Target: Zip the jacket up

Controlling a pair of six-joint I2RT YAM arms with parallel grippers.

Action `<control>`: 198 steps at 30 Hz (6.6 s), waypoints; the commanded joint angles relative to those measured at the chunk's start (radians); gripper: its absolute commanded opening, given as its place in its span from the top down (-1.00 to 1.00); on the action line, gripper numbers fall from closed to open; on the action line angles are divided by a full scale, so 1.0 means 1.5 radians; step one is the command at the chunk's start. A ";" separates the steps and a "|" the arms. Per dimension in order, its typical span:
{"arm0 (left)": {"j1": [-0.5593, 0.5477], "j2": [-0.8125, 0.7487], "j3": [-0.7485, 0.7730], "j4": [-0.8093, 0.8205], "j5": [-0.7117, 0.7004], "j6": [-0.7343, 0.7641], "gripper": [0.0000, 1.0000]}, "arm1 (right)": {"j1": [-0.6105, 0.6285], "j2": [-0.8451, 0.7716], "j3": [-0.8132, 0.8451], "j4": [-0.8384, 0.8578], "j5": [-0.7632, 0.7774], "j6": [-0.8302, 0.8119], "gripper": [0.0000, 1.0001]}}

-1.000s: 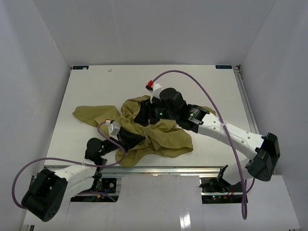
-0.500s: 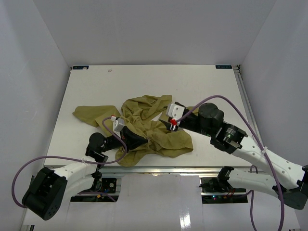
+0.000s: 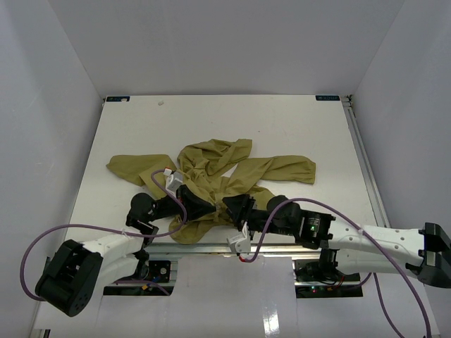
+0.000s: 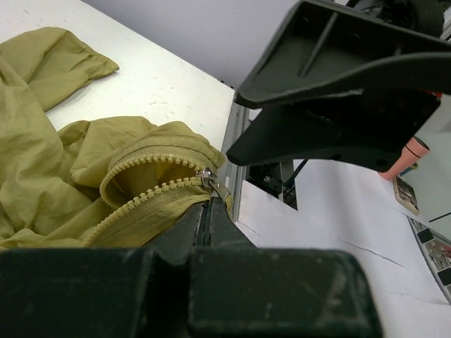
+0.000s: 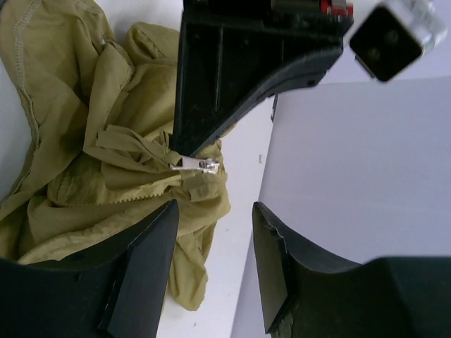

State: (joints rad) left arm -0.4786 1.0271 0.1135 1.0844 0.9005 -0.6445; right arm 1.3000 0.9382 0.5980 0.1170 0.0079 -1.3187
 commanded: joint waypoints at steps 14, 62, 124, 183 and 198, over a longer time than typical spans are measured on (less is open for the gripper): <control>0.008 -0.002 0.001 0.032 0.012 -0.014 1.00 | 0.074 0.046 -0.020 0.080 0.113 -0.087 -0.06; 0.010 -0.001 -0.006 0.057 0.019 -0.024 1.00 | 0.082 0.106 -0.021 0.164 0.108 -0.100 0.20; 0.007 -0.045 -0.053 0.140 0.009 -0.079 1.00 | -0.456 0.383 0.417 0.037 -0.072 0.764 0.85; 0.335 -0.027 0.314 -0.537 -0.474 0.116 -0.96 | -0.799 0.364 0.300 0.236 -0.190 1.123 -0.80; 0.274 -0.186 0.432 -0.771 -0.411 0.141 -0.96 | -0.583 0.097 0.309 -0.289 0.017 1.074 -0.80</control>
State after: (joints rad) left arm -0.0608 0.6918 0.7559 -0.0279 -0.0116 -0.4249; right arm 0.3868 1.1613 1.1355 -0.1765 -0.0107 0.2960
